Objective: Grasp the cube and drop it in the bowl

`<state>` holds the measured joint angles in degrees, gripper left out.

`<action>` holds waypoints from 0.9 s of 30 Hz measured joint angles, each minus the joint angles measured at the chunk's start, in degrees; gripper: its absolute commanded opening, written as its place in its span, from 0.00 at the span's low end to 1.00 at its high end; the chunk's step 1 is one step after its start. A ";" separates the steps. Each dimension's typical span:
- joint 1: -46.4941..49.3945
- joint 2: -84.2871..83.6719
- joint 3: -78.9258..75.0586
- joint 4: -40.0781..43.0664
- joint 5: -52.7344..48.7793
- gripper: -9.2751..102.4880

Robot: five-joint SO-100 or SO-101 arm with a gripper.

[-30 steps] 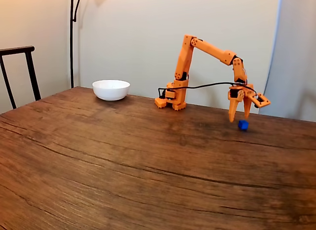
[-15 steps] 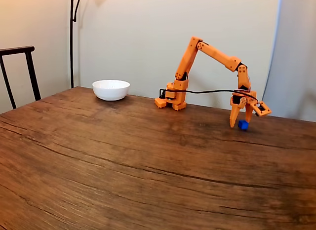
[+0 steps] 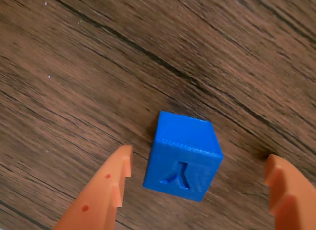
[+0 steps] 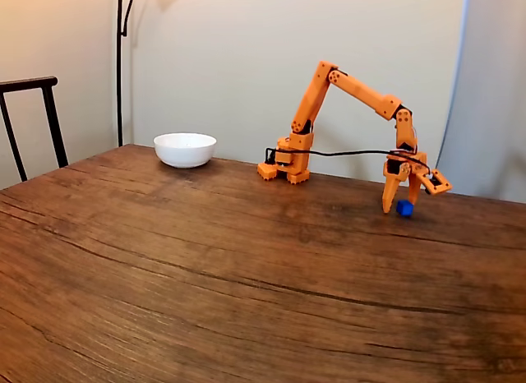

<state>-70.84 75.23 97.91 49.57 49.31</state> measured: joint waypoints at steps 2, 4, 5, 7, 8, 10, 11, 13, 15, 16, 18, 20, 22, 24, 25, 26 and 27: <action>0.00 0.00 0.00 0.00 -1.05 0.35; 0.00 0.00 0.00 0.00 -2.11 0.31; 0.00 0.00 0.00 0.00 -2.55 0.30; 0.00 0.00 0.00 0.00 -3.34 0.28; 0.09 0.00 0.00 0.00 -3.52 0.28; 0.26 0.00 0.00 0.00 -3.60 0.27; 0.35 0.00 0.00 0.00 -3.60 0.27; 0.44 0.00 0.00 0.00 -3.60 0.27; 0.35 -0.35 -0.09 0.00 -3.60 0.26; 0.26 -0.88 -0.18 0.00 -3.60 0.25; 0.26 -1.93 -1.23 0.00 -3.60 0.22; 0.26 -2.46 -1.58 0.00 -3.60 0.21; 0.26 -3.16 -2.11 0.00 -3.60 0.20; 0.26 -3.43 -2.29 -0.09 -3.60 0.19; 0.26 -3.43 -2.29 0.00 -3.60 0.18; 0.26 -3.52 -2.29 0.00 -3.60 0.17; 0.26 -3.52 -2.29 0.00 -3.60 0.16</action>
<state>-70.58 71.72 95.62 49.57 45.70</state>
